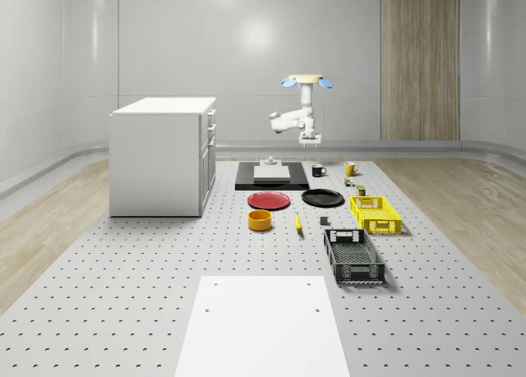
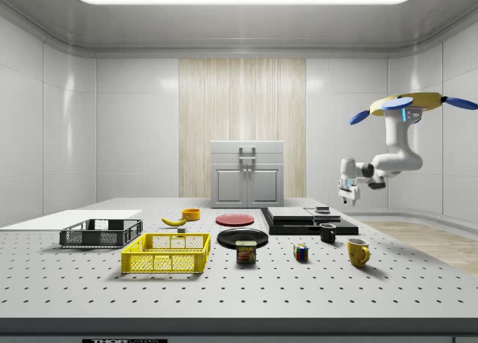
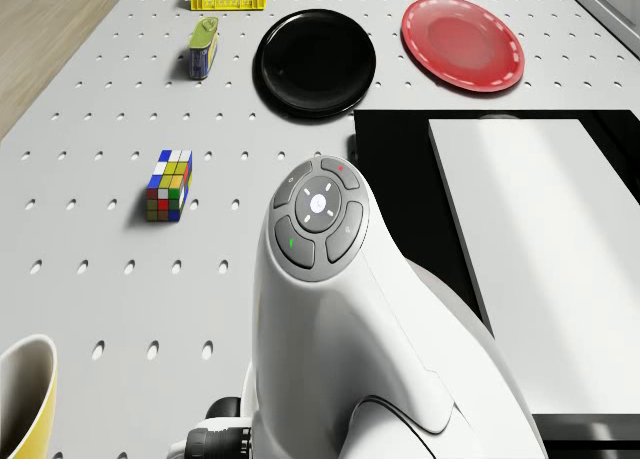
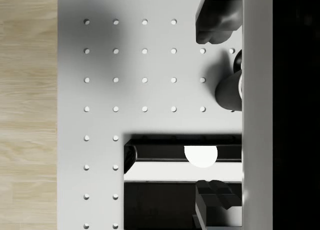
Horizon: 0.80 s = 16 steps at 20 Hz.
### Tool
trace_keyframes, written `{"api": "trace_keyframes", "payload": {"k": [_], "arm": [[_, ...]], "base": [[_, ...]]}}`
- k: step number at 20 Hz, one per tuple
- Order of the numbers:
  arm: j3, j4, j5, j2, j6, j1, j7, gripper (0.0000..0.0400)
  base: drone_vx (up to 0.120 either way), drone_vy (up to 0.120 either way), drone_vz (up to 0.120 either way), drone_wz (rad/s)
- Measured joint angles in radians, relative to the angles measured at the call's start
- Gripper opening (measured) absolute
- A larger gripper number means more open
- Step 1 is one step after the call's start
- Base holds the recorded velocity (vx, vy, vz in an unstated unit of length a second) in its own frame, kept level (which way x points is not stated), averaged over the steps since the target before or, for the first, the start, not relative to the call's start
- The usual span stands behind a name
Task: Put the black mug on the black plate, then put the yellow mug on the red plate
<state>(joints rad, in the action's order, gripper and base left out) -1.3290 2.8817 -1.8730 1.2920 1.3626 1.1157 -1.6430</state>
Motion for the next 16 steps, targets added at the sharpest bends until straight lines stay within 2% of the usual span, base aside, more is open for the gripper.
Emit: {"api": "trace_keyframes", "payload": {"k": [8,16], "arm": [[-0.007,-0.002,0.014,0.03,0.028,0.008,-0.007,0.04],[-0.013,-0.003,0.026,0.057,0.053,0.015,-0.014,0.04]], "base": [[0.12,0.0,-0.115,0.0],[0.12,0.0,0.0,0.0]]}}
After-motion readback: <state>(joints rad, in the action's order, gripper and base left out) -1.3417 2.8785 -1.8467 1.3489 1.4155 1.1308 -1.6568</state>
